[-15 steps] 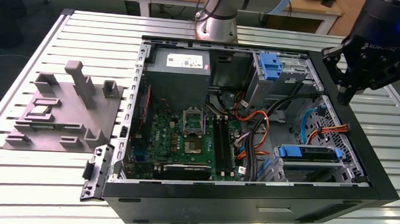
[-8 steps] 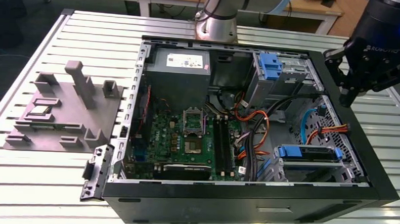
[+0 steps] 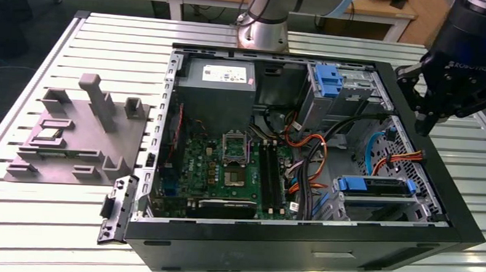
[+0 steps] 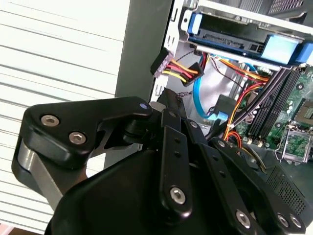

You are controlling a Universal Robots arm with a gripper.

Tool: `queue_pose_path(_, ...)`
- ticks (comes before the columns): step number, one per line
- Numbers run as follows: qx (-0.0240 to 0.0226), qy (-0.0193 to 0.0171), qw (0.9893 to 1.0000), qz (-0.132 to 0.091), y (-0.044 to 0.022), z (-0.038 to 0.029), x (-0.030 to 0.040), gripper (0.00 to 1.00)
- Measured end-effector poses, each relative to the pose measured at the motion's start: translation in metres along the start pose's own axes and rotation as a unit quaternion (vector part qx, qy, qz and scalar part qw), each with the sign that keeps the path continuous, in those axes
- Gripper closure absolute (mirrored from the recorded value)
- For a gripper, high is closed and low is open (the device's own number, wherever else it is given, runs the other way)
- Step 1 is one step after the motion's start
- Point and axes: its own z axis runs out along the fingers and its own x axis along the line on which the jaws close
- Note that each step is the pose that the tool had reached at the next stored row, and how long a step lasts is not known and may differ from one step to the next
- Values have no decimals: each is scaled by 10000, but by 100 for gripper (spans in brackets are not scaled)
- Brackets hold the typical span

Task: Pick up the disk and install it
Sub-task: 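Insert the first disk wire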

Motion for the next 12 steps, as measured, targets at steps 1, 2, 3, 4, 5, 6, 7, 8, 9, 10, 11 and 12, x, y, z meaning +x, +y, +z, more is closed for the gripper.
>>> queue_pose_path(1, -4, -15, 10000, 2, -9, 7, -3, 90)
queue_pose_path(2, -10, -36, 10000, 5, -18, 13, -5, 90)
queue_pose_path(3, -18, -59, 10000, 8, -25, 18, -7, 90)
queue_pose_path(4, -26, -86, 10000, 11, -31, 23, -8, 90)
queue_pose_path(5, -34, -114, 9999, 14, -36, 26, -9, 90)
queue_pose_path(6, -43, -142, 9999, 17, -41, 29, -10, 90)
queue_pose_path(7, -49, -163, 9999, 20, -45, 34, -10, 90)
queue_pose_path(8, -50, -174, 9998, 20, -54, 44, -12, 90)
queue_pose_path(9, -51, -180, 9998, 21, -66, 59, -14, 90)
queue_pose_path(10, -52, -188, 9998, 23, -77, 72, -15, 90)
queue_pose_path(11, -53, -199, 9998, 25, -85, 84, -16, 90)
queue_pose_path(12, -54, -211, 9998, 27, -92, 95, -16, 90)
